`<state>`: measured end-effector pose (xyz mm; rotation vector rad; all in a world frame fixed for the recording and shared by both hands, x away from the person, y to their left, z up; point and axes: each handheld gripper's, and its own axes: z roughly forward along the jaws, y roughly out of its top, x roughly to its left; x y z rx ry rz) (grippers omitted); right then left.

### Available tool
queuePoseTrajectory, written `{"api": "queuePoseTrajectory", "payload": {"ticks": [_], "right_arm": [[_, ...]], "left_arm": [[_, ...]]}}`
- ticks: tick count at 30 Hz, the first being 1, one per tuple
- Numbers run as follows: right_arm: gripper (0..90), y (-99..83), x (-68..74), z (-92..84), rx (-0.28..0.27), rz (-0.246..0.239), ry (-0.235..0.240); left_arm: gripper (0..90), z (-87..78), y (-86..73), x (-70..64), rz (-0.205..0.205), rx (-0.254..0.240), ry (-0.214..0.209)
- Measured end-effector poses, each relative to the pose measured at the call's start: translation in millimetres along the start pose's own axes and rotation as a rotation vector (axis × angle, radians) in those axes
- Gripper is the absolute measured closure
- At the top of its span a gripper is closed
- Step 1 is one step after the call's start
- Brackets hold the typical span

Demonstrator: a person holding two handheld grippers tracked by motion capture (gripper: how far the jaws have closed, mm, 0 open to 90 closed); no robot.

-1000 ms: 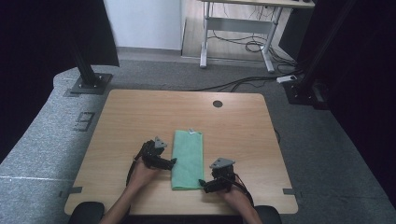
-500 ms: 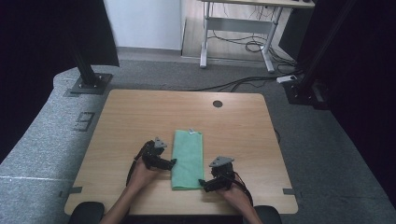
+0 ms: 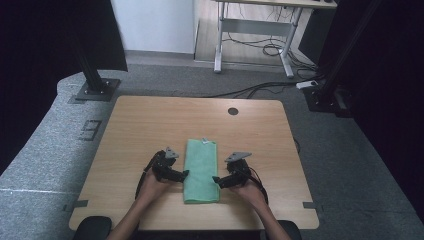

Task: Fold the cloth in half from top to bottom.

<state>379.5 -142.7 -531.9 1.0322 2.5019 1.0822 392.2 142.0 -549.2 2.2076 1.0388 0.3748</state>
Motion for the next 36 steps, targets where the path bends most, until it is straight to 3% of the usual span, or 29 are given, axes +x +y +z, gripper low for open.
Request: {"api": "queuePoseTrajectory", "payload": {"ticks": [4, 12, 18, 25, 36], "right_arm": [[15.9, 13.9, -7.8, 6.7, 0.003, 0.004, -0.021], [33.6, 38.4, -25.8, 17.4, -0.010, 0.022, -0.052], [46.0, 56.8, -39.8, 24.6, -0.014, 0.040, -0.050], [59.3, 70.4, -49.8, 37.8, 0.012, 0.028, -0.062], [61.5, 83.8, -57.7, 66.1, 0.040, 0.015, -0.087]], "left_arm": [[2.4, -0.1, 0.0, 0.1, 0.001, 0.001, 0.000], [2.4, -0.1, 0.0, 0.0, 0.000, 0.001, 0.000], [2.4, 0.0, 0.0, 0.1, 0.000, 0.000, 0.000], [2.4, -0.1, 0.0, 0.2, 0.001, 0.002, -0.001], [2.4, 0.0, 0.1, 0.1, 0.000, 0.002, -0.001]]}}
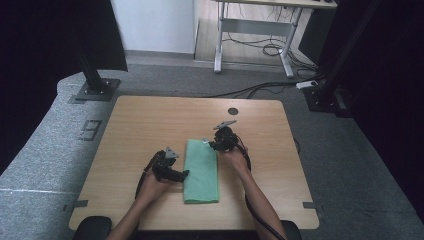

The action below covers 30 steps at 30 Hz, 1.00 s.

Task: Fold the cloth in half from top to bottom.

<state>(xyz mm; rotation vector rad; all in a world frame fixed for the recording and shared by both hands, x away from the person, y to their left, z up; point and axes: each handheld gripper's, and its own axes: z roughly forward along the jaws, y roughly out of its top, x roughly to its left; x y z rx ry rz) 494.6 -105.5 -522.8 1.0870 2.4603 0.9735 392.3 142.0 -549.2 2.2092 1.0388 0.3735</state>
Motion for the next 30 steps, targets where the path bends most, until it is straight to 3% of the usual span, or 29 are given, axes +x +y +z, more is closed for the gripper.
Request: {"api": "queuePoseTrajectory", "payload": {"ticks": [5, 7, 10, 14, 17, 23, 30], "right_arm": [[52.1, -2.6, -0.9, 13.2, 0.037, -0.016, -0.011], [46.6, -3.7, -3.2, 15.2, 0.032, 0.003, -0.010], [46.0, -6.4, -7.5, 15.6, 0.017, 0.024, 0.009], [72.4, -6.8, -3.1, 14.0, 0.013, 0.004, 0.062], [82.7, -4.8, -0.1, 14.2, 0.029, 0.015, 0.081], [85.6, -1.1, 9.7, 11.1, 0.043, -0.042, 0.015], [85.6, 4.7, 8.8, -12.3, -0.025, -0.053, 0.030]], "left_arm": [[2.4, 0.3, -0.1, -0.3, -0.004, -0.004, 0.000], [2.4, 0.2, -0.1, -0.2, -0.003, -0.003, 0.000], [2.4, 0.2, 0.0, -0.2, -0.002, -0.002, 0.001], [2.4, 0.3, 0.0, -0.3, -0.002, -0.002, 0.002], [2.4, 0.3, 0.0, -0.3, -0.001, -0.002, 0.002], [2.4, 0.3, 0.0, -0.3, -0.002, -0.003, 0.002], [2.4, 0.3, 0.1, -0.4, -0.002, -0.002, 0.002]]}}
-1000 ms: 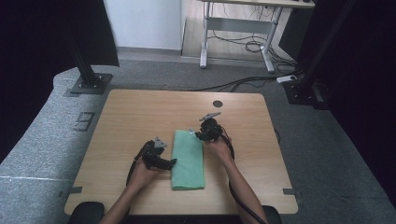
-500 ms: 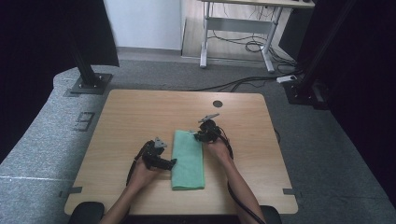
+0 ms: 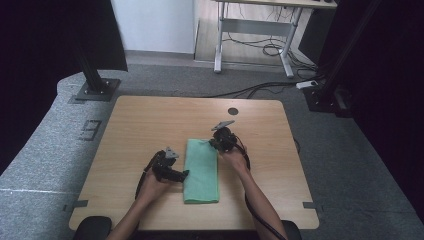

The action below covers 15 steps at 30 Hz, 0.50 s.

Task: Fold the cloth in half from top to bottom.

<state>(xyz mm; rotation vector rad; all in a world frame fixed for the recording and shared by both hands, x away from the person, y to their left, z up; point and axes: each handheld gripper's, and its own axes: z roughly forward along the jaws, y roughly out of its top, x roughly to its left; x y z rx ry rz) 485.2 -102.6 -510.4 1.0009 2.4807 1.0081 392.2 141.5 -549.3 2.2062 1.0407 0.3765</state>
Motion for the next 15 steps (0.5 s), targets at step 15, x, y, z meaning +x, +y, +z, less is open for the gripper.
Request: {"api": "queuePoseTrajectory", "payload": {"ticks": [15], "right_arm": [[85.3, 1.9, 19.4, -49.6, -0.091, -0.066, 0.067]], "left_arm": [[2.5, -0.4, 0.0, -0.3, -0.001, 0.004, 0.003]]}}
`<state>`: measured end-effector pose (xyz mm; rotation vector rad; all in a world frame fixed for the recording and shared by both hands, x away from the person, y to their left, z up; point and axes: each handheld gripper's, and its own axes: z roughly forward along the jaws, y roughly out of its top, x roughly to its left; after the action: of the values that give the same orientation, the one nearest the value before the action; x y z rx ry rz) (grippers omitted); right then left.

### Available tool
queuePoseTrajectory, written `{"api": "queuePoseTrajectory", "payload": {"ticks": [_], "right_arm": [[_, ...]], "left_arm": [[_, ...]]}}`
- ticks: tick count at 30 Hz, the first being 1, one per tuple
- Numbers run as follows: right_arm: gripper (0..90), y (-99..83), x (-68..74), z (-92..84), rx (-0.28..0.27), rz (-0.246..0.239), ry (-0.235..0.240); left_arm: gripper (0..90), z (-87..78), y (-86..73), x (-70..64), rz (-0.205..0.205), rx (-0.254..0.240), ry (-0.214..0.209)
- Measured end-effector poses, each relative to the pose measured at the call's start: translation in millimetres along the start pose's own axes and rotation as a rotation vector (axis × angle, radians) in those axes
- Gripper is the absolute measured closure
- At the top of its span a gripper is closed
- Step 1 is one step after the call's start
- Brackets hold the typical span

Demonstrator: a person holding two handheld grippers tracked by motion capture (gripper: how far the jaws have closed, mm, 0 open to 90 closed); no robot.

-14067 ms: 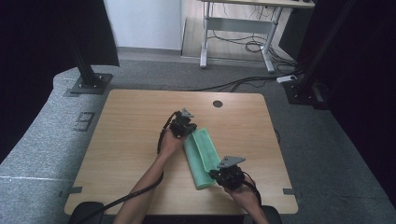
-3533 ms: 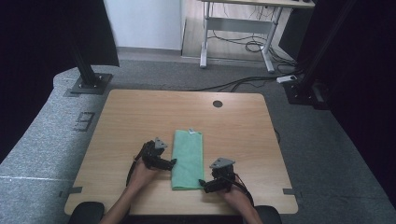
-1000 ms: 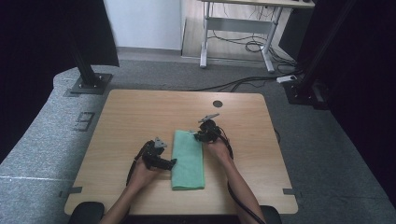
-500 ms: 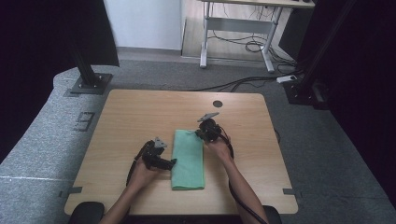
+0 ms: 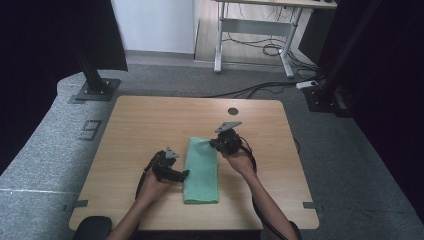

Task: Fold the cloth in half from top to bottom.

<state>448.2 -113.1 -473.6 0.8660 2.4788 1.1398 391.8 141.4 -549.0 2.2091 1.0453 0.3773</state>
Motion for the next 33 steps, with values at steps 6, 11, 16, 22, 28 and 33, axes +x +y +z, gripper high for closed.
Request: {"api": "queuePoseTrajectory", "payload": {"ticks": [6, 11, 16, 22, 28, 33], "right_arm": [[85.3, -2.3, 12.5, -15.8, -0.021, -0.046, 0.013], [85.3, -6.1, 22.9, -27.4, -0.038, -0.071, 0.021], [85.3, -11.4, 33.6, -38.7, -0.059, -0.090, 0.030], [85.3, -21.8, 45.0, -48.7, -0.070, -0.106, 0.044], [85.3, -35.7, 54.1, -53.0, -0.066, -0.107, 0.065], [85.2, -50.2, 63.2, -51.9, -0.047, -0.104, 0.096]], "left_arm": [[2.5, 0.0, -0.1, -0.2, -0.002, -0.001, 0.001], [2.5, 0.1, 0.0, -0.1, -0.002, -0.001, 0.000], [2.5, 0.1, 0.0, -0.1, -0.002, -0.002, 0.000], [2.5, 0.1, -0.1, -0.1, -0.002, -0.002, 0.001], [2.6, 0.0, -0.1, -0.2, -0.002, -0.001, 0.001], [2.6, 0.0, -0.1, -0.2, -0.002, -0.001, 0.002]]}}
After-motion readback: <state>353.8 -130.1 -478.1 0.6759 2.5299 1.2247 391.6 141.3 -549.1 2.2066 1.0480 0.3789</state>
